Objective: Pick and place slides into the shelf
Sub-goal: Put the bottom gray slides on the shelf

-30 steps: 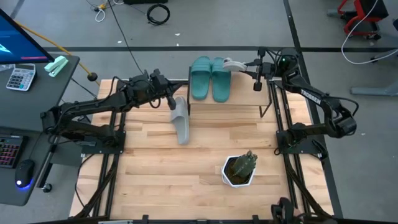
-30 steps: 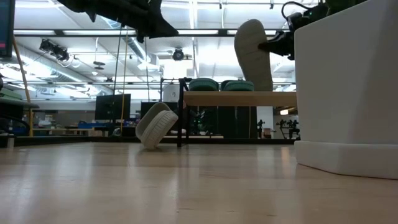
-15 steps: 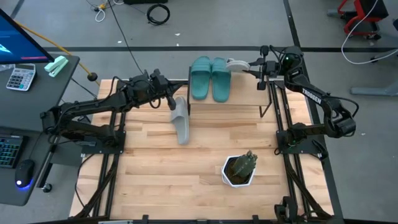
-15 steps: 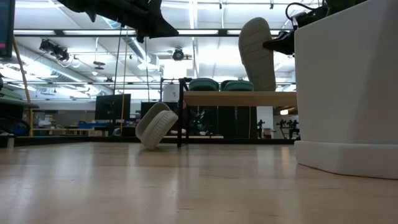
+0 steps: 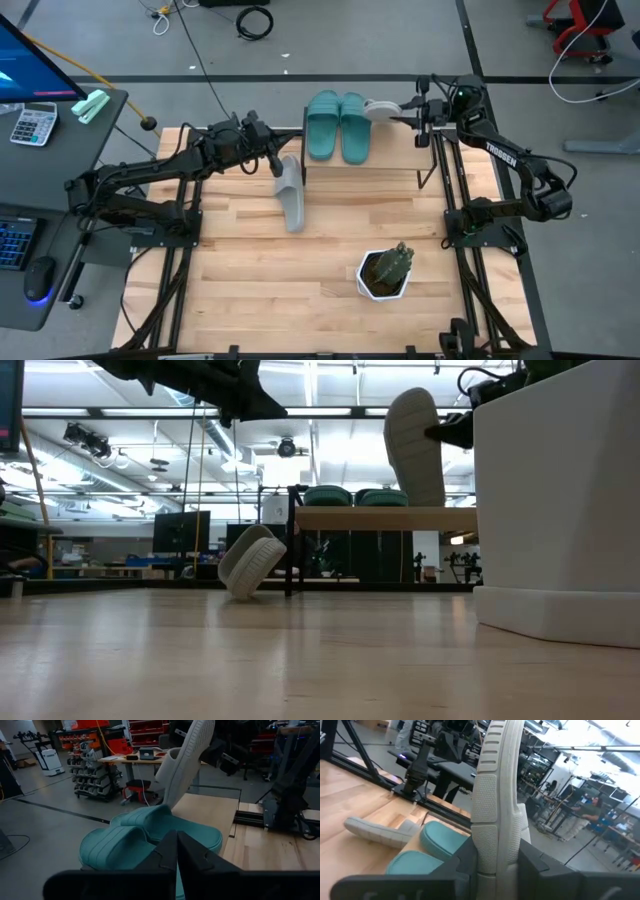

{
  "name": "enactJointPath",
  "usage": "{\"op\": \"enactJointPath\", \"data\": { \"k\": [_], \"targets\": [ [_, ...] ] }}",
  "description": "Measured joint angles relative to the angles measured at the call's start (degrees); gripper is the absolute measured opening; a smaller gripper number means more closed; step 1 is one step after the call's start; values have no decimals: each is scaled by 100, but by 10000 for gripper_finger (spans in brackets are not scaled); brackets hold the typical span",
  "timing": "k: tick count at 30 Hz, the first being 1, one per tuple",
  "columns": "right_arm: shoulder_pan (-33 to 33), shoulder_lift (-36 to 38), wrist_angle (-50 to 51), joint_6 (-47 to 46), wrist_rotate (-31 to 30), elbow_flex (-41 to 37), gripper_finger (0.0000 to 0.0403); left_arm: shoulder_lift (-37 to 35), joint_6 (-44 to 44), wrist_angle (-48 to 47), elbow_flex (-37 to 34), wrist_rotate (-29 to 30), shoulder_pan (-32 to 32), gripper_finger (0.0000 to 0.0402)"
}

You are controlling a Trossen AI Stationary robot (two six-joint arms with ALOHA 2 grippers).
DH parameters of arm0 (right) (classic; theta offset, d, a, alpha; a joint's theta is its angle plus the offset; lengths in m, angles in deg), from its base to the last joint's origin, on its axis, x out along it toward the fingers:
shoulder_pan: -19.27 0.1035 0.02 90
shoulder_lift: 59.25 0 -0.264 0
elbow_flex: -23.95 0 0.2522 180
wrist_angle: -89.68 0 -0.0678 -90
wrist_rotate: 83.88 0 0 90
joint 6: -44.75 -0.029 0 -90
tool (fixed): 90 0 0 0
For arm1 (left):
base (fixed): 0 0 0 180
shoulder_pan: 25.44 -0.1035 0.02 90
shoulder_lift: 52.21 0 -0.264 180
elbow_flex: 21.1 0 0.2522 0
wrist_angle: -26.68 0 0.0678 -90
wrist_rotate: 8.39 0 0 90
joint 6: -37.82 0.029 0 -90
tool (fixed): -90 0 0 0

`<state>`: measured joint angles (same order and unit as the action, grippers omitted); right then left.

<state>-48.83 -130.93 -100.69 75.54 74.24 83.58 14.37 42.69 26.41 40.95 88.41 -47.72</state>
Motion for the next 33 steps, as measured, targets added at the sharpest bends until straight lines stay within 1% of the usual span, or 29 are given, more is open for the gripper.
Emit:
{"op": "enactJointPath", "data": {
  "k": [5, 10, 12, 19, 27, 33],
  "targets": [
    [0, 2, 235, 244, 19, 0, 85, 0, 1, 0, 0, 1, 0, 22],
    [2, 2, 230, 315, 2, 0, 85, 0, 20, 1, 0, 0, 0, 6],
    [2, 2, 228, 343, 0, 0, 85, 0, 20, 0, 0, 1, 0, 5],
    [0, 2, 183, 426, -27, 0, 85, 0, 20, 0, 2, 1, 0, 22],
    [0, -136, 111, 536, 70, 0, 85, 0, 29, 2, 2, 0, 0, 5],
    [0, -380, -31, 546, 309, 7, 85, 0, 27, 2, 2, -1, 0, 22]
  ]
}}
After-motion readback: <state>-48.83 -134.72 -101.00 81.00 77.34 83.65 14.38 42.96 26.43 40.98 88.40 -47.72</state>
